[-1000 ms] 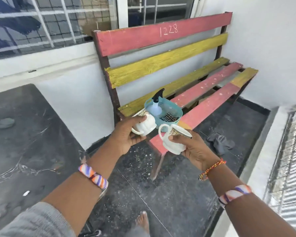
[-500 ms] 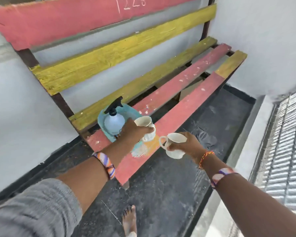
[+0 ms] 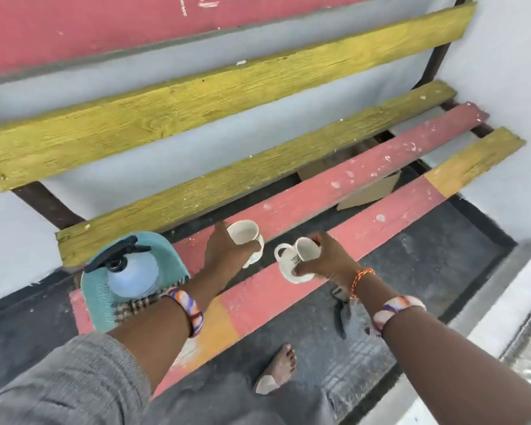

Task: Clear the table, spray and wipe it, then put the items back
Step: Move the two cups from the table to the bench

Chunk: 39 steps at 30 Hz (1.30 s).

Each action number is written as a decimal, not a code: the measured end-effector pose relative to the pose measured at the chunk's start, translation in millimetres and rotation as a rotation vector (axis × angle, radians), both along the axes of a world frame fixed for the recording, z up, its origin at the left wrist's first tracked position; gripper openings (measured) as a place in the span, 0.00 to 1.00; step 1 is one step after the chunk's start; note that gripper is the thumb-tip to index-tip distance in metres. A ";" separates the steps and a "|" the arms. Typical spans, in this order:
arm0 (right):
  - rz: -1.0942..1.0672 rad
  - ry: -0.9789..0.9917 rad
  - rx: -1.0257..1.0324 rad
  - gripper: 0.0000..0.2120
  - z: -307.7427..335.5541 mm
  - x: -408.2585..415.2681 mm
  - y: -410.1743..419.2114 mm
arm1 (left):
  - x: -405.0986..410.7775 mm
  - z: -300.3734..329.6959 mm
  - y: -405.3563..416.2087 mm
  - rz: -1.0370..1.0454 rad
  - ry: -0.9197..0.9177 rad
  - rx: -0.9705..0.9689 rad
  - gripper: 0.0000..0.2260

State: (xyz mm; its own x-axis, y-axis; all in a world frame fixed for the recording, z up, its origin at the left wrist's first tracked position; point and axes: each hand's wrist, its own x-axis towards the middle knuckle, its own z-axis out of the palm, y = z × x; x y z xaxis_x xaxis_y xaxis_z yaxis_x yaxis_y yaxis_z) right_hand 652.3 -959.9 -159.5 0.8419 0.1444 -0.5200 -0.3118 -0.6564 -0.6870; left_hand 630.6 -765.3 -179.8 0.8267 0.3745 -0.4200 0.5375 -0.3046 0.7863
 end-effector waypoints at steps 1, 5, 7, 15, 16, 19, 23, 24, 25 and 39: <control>0.086 -0.007 -0.038 0.30 -3.0 14.0 -4.3 | 8.0 -6.9 -4.0 0.031 -0.006 0.006 0.29; 0.486 -0.076 -0.214 0.32 -18.3 63.6 -8.5 | 30.4 -37.0 -10.4 0.109 0.012 0.084 0.30; 0.677 -0.132 -0.293 0.32 -30.0 82.6 -2.2 | 36.7 -50.8 -6.2 0.127 0.031 0.112 0.32; 1.048 -0.329 -0.435 0.35 -77.9 147.6 45.0 | 71.0 -102.1 17.9 0.204 0.119 0.195 0.30; 1.089 -0.340 -0.454 0.35 -84.3 154.8 51.6 | 74.7 -106.6 19.6 0.217 0.138 0.198 0.31; 1.168 -0.349 -0.461 0.35 -99.8 166.8 65.1 | 76.2 -114.4 20.5 0.211 0.201 0.215 0.32; 1.224 -0.364 -0.453 0.33 -106.9 172.8 68.0 | 69.2 -116.8 14.2 0.188 0.242 0.244 0.33; 1.240 -0.363 -0.444 0.33 -107.6 174.0 67.4 | 69.1 -116.7 12.3 0.187 0.240 0.246 0.34; 1.253 -0.358 -0.440 0.33 -107.5 174.6 66.3 | 69.5 -115.4 10.1 0.188 0.241 0.248 0.34; 1.473 -0.406 -0.457 0.41 -109.4 193.7 66.7 | 72.3 -105.3 4.7 0.166 0.328 0.273 0.34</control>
